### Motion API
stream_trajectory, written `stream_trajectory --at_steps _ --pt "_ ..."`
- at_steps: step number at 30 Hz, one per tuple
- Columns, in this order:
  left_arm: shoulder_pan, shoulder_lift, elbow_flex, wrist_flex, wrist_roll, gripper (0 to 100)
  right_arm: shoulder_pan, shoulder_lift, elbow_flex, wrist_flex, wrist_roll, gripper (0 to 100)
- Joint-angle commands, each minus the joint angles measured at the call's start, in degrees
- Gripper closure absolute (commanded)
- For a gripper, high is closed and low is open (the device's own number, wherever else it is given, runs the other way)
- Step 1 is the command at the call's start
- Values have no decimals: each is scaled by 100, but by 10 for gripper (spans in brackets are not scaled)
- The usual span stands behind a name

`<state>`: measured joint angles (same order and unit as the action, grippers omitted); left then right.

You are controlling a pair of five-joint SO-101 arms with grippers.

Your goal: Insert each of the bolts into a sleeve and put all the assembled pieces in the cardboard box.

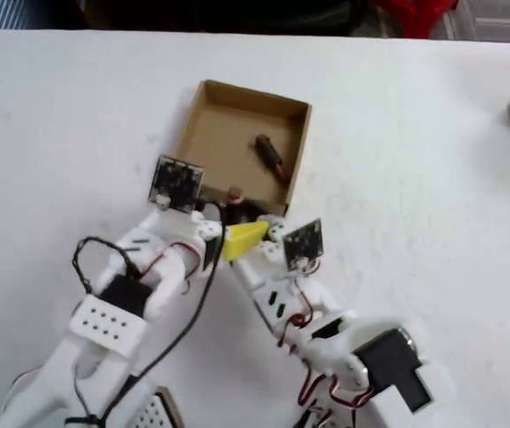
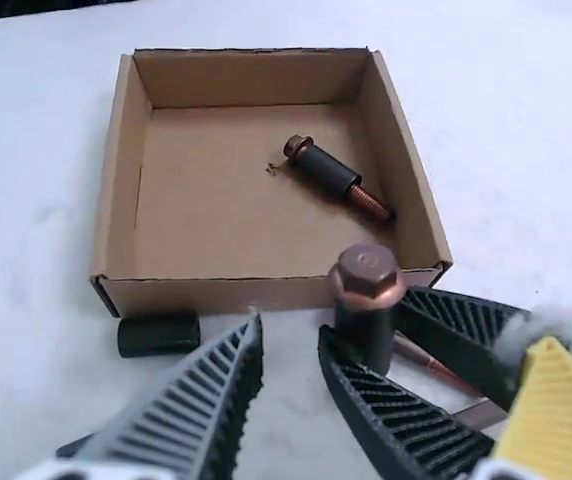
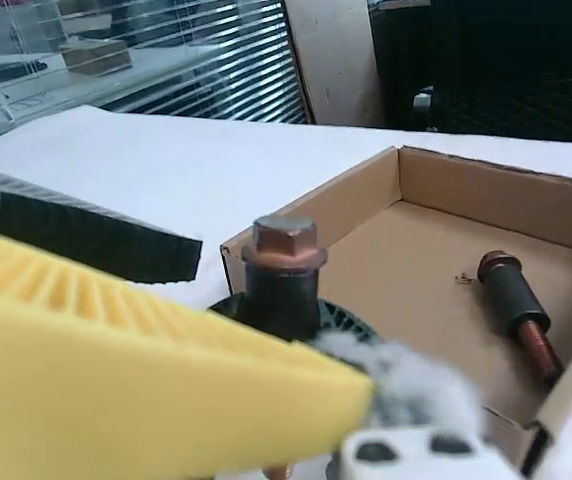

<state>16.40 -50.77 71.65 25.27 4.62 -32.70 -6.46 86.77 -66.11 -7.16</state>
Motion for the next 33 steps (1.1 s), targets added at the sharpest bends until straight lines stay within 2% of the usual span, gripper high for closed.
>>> stream_trajectory --at_steps 1,4,6,8,11,13,17,18,20,25,30,33 --pt "-215 -541 -88 -176 229 608 189 -119 -352 189 53 982" --pt "-207 -1121 -79 -589 1029 611 189 -119 -352 189 53 982" --pt "-251 -1402 -79 -1152 1468 612 189 -119 -343 189 53 982" --pt "-295 -1464 -88 -1503 1723 612 189 -119 -343 189 62 982" --pt "-523 -1455 -132 -1565 1890 627 189 -119 -343 198 62 982" --pt "-848 -1455 -176 -1574 1996 697 189 -119 -343 198 62 982" --pt "-1525 -1490 -176 -1565 2154 972 189 -119 -334 198 62 982" --pt "-1666 -1490 -167 -1503 2145 991 189 -119 -334 198 62 982" --pt "-1886 -1490 -167 -993 2145 928 189 -119 -325 198 62 982" --pt "-2255 -1464 -158 826 2040 972 215 -119 -325 277 62 982" --pt "-2299 -1455 -62 2435 545 976 479 -233 -712 1314 62 982" --pt "-2299 -1455 404 2681 396 976 655 -400 -888 1807 62 981"
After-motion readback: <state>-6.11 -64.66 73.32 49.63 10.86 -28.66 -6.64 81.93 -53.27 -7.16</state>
